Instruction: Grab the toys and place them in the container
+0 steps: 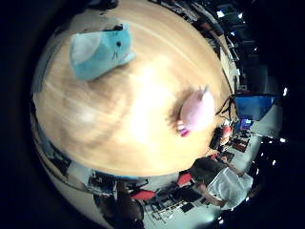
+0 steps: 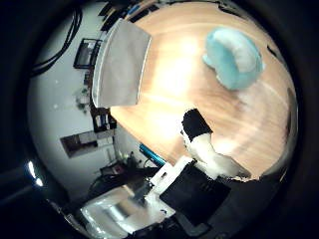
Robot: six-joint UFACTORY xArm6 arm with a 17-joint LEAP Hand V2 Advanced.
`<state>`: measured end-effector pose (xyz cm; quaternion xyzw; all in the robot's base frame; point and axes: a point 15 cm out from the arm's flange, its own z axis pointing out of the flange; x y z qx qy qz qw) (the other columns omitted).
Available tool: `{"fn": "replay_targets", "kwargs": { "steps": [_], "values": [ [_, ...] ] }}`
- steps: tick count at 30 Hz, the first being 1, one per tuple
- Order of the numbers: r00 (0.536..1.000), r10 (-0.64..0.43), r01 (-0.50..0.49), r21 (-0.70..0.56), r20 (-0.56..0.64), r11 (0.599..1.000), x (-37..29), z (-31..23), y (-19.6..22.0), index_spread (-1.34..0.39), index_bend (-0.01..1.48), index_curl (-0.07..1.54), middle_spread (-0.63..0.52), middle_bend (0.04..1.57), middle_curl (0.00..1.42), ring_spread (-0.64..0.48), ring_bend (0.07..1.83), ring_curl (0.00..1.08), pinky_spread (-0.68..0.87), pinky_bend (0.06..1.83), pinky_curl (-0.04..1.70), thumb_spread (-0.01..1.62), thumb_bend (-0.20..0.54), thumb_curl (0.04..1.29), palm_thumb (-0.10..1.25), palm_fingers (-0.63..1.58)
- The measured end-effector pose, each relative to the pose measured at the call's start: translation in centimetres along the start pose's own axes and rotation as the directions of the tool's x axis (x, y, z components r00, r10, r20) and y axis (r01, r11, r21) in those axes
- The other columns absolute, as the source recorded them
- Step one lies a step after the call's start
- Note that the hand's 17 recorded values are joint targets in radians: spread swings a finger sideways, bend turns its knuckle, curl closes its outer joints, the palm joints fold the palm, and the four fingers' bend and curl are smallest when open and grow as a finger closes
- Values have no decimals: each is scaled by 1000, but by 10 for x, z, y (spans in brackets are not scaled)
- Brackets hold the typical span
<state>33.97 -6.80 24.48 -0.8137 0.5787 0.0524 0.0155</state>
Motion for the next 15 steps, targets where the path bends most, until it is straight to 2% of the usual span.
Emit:
{"fn": "replay_targets", "kwargs": {
  "steps": [10,12,15],
  "values": [
    [999,-3,5,-55,44,998,-6,31,1,-569,182,315,-293,186,269,-268,633,192,177,860,17,1025,-13,424,539,353],
    [999,-5,6,-42,35,999,-3,32,-3,-575,190,317,-305,196,272,-297,673,198,153,849,5,1025,-8,430,574,412],
    [1000,-5,5,-9,15,1000,3,31,-11,-592,205,332,-393,263,298,-386,807,232,20,842,-9,1025,6,456,668,689]
  ]
}}
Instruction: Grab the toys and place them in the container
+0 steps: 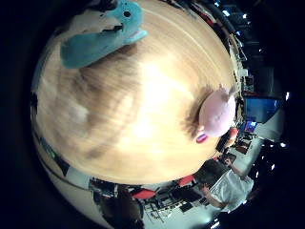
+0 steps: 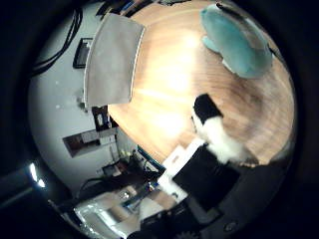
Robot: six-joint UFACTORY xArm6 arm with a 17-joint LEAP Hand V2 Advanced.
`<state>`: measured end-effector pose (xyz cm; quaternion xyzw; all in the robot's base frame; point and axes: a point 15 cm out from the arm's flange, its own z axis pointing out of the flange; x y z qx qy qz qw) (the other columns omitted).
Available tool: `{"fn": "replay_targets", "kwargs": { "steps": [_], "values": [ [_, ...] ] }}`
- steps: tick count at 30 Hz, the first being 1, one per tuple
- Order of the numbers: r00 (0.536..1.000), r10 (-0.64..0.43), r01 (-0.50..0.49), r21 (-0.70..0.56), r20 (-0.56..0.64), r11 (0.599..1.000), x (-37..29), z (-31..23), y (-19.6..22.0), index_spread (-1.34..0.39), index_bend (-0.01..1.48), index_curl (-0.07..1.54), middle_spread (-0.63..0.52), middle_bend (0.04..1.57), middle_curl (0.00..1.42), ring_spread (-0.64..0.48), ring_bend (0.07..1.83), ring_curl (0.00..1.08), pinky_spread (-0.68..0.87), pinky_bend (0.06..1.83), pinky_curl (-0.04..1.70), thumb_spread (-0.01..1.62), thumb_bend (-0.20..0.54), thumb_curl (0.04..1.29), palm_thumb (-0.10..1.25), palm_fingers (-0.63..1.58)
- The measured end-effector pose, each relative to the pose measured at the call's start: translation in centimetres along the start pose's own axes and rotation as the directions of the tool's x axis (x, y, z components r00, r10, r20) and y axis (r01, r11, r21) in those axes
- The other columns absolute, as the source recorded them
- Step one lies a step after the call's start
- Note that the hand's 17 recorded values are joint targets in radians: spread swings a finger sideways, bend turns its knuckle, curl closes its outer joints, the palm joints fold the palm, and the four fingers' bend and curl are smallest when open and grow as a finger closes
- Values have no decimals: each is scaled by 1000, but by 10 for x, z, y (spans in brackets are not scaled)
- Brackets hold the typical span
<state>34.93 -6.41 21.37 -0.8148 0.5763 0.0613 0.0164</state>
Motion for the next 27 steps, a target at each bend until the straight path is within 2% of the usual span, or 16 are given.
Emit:
{"fn": "replay_targets", "kwargs": {
  "steps": [7,12,13,16,19,21,24,27],
  "values": [
    [1000,4,-4,12,-3,1000,1,3,-2,-594,176,371,-507,368,373,-459,930,319,-361,999,37,1021,-5,506,786,971],
    [1000,9,-10,31,25,999,-4,2,-6,-599,214,422,-532,488,455,-421,1008,385,-553,1122,117,1021,-2,536,849,1213],
    [999,8,-9,37,32,999,-6,2,-7,-599,214,422,-532,488,455,-421,1008,385,-553,1122,117,1021,-2,536,849,1213],
    [999,6,-9,58,54,998,-11,0,-12,-609,342,514,-527,635,554,-382,1076,440,-546,1217,198,1026,15,572,929,1286],
    [995,0,-11,103,103,995,-19,-4,-21,-623,519,612,-525,732,631,-369,1116,479,-463,1315,259,1026,42,605,1002,1281],
    [990,1,-21,143,140,989,-24,-9,-27,-617,672,696,-524,818,698,-368,1150,512,-400,1398,304,1027,60,632,1050,1241],
    [988,-5,-24,181,157,983,-25,-19,-34,-590,827,802,-522,920,790,-369,1215,569,-328,1495,363,1017,63,667,1082,1142],
    [989,-12,-17,193,147,981,-23,-27,-37,-563,905,868,-512,988,859,-369,1263,618,-287,1550,401,1014,65,696,1101,1088]
  ]
}}
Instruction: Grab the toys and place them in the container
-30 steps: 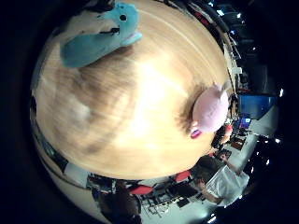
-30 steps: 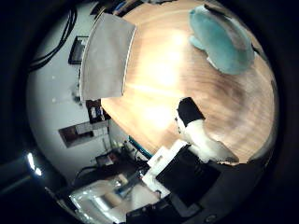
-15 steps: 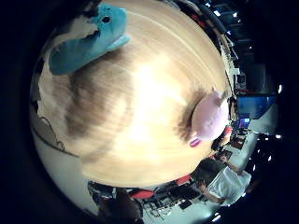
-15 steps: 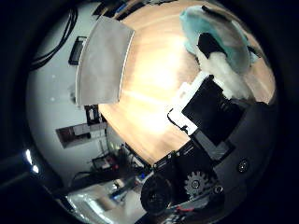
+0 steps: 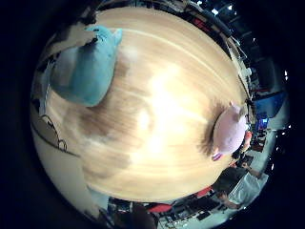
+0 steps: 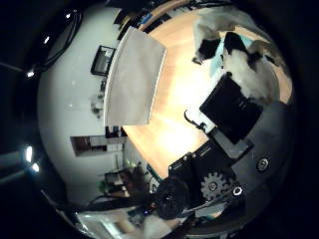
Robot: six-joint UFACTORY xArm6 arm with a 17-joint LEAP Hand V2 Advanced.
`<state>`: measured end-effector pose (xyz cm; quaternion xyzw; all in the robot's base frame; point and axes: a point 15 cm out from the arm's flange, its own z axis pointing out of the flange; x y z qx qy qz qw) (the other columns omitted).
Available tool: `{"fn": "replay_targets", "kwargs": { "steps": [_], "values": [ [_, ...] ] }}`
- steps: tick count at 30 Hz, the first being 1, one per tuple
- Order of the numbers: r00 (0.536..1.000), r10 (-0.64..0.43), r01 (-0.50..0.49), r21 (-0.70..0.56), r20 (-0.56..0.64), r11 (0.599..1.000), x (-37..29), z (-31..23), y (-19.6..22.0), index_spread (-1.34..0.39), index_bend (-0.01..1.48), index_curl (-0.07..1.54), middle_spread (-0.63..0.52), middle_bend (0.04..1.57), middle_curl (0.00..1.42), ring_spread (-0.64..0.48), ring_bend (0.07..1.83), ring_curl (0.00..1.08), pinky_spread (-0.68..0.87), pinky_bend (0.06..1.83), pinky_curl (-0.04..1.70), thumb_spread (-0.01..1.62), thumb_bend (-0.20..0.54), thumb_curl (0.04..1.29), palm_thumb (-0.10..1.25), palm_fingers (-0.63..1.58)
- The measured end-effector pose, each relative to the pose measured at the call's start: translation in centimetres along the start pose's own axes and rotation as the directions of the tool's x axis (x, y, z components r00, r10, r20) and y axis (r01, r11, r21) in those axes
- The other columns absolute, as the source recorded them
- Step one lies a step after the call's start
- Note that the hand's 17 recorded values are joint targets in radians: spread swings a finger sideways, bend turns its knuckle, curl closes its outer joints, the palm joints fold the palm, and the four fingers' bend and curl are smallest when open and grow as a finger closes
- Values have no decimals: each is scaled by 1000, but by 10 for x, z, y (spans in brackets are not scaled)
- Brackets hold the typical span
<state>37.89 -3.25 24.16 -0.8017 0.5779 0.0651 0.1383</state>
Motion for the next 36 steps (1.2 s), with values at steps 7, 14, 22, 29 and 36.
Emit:
{"fn": "replay_targets", "kwargs": {
  "steps": [7,14,22,29,36],
  "values": [
    [999,-40,41,57,-24,997,-13,-48,-12,-503,1015,971,-484,1078,984,-360,1316,721,-236,1615,469,1016,64,758,1124,991],
    [992,-106,115,152,-67,982,-45,-135,-31,-457,1073,1024,-454,1120,1071,-351,1340,805,-212,1661,518,1031,55,817,1127,932],
    [995,-85,92,168,-50,982,-54,-156,-39,-438,838,980,-422,1025,1032,-323,1382,809,-368,1551,501,970,-91,773,873,800],
    [995,-78,78,-4,-62,997,-29,-117,-20,-549,384,657,-361,497,723,-292,958,587,-201,1406,423,964,-66,625,569,-63],
    [997,-66,63,-68,-48,996,-12,-92,-19,-570,310,519,-303,364,572,-234,805,455,-13,1275,335,979,-36,557,512,37]
  ]
}}
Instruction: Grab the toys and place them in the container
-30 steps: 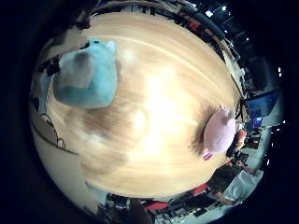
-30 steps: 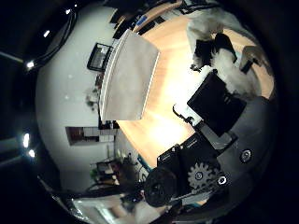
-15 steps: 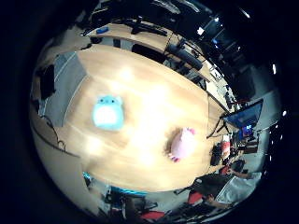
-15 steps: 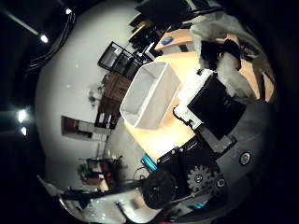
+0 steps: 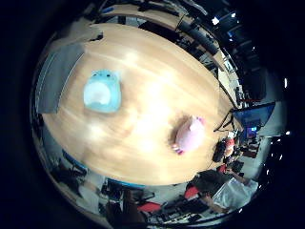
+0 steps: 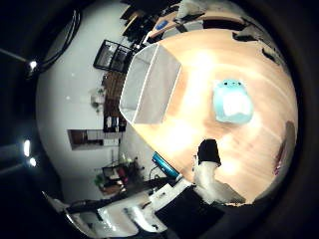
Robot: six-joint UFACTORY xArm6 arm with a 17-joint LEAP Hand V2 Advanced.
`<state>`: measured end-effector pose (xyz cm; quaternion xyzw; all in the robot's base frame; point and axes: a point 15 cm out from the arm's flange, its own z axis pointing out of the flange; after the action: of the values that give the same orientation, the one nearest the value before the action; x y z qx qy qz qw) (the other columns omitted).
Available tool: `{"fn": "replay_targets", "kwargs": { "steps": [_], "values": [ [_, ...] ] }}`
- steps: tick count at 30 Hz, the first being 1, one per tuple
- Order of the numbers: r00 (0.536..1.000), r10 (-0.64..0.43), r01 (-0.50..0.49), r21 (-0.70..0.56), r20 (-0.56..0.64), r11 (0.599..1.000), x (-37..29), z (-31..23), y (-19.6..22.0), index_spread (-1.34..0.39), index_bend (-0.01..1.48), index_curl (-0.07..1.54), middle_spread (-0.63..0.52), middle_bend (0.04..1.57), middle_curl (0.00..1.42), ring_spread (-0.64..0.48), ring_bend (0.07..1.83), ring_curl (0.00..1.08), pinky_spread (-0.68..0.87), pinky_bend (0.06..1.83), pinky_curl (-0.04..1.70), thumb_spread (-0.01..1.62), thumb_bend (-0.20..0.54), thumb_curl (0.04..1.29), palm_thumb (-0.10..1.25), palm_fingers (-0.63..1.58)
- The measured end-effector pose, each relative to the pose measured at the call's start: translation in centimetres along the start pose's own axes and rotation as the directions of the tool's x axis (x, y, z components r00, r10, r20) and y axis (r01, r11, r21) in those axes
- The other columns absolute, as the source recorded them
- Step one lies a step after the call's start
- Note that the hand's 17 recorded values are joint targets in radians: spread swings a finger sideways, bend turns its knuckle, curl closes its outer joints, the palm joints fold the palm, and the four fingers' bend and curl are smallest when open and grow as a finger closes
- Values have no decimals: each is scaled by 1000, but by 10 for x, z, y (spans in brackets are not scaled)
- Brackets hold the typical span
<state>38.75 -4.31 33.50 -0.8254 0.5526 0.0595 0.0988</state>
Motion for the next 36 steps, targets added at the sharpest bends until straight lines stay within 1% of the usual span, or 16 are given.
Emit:
{"fn": "replay_targets", "kwargs": {
  "steps": [6,11,15,22,36],
  "values": [
    [1000,9,-9,-36,22,999,5,17,-1,-575,276,455,-283,313,493,-224,740,395,76,1173,277,989,-30,515,507,105],
    [999,2,0,-56,32,998,6,34,-8,-574,254,427,-282,296,455,-224,709,364,106,1104,240,991,-29,498,509,139],
    [999,2,3,-90,54,996,3,59,-3,-574,235,406,-282,278,426,-224,683,338,131,1044,206,992,-28,485,514,172],
    [997,-4,14,-127,77,992,-2,93,-2,-575,200,382,-282,256,391,-226,639,302,149,976,164,1002,-28,470,522,224],
    [996,-1,14,-148,85,989,3,117,-8,-571,186,351,-281,217,354,-215,565,255,169,897,108,1008,-26,449,543,253]
  ]
}}
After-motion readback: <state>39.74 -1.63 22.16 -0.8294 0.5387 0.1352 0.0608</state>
